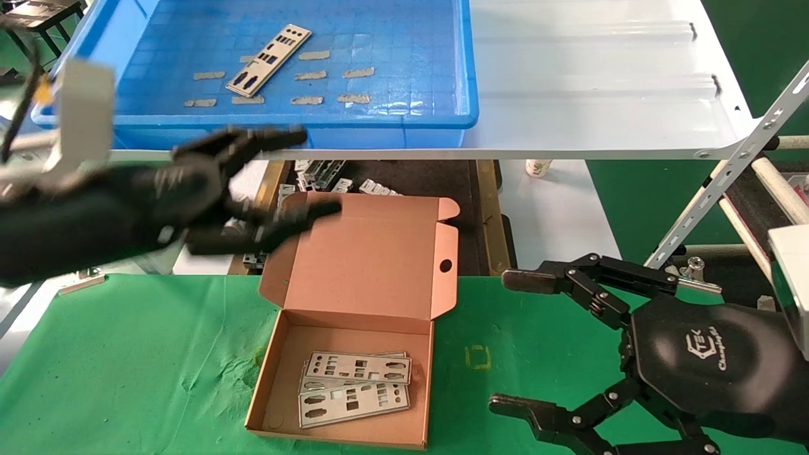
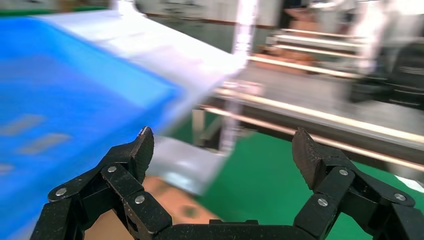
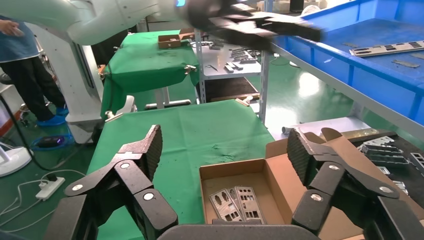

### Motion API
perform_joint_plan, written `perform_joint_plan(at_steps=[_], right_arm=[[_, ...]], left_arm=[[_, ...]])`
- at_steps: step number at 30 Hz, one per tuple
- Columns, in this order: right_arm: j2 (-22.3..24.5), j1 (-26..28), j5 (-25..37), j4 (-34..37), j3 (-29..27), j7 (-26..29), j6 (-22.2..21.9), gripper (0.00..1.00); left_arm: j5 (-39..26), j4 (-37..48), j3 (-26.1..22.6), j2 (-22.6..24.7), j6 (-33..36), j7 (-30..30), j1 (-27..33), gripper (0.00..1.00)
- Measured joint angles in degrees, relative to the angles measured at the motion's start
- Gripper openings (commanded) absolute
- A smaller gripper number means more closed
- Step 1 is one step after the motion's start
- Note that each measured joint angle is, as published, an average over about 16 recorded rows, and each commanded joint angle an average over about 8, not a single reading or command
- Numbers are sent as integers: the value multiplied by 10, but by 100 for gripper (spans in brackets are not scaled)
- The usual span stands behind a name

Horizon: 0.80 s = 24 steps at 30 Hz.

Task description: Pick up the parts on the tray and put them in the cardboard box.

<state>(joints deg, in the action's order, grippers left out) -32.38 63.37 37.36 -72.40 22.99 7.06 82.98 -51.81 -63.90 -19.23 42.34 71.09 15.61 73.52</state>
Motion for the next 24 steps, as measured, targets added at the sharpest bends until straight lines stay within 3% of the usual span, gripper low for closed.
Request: perform_joint_plan(at_steps=[15, 24], right_arm=[[0, 0, 0, 0, 0, 0, 0, 0], [0, 0, 0, 0, 0, 0, 0, 0]], left_arm=[[-183, 320, -79, 138, -107, -38, 257, 100], [-240, 493, -106, 198, -177, -84, 345, 100]])
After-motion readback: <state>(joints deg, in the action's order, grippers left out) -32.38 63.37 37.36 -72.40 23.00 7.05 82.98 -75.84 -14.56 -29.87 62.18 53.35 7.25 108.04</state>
